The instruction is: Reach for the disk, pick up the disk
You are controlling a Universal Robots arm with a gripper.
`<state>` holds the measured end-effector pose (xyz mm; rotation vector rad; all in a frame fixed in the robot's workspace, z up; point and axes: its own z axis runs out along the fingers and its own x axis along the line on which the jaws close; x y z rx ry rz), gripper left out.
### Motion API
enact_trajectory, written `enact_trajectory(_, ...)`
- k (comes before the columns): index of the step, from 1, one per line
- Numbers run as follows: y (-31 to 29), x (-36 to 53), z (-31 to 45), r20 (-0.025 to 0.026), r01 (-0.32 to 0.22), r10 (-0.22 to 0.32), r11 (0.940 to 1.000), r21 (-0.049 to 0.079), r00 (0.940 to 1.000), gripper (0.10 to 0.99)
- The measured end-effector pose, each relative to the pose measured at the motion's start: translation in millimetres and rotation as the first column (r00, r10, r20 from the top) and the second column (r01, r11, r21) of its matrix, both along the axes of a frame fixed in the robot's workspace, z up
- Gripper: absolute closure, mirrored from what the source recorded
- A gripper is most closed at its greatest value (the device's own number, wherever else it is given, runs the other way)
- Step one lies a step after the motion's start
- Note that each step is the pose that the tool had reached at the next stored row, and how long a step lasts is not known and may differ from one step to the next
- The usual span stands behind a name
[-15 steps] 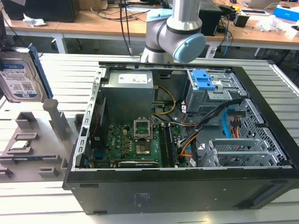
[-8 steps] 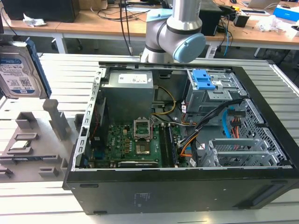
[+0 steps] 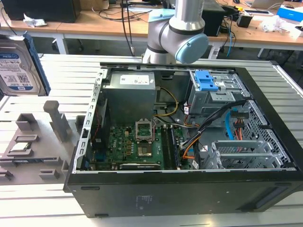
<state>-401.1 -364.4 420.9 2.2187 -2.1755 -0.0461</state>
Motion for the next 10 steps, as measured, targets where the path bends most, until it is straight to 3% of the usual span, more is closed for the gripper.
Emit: enact_trajectory(10, 0.2, 0.0, 26.0, 0.0, 0.0, 0.0, 1.0, 0.0, 1.0, 0.718)
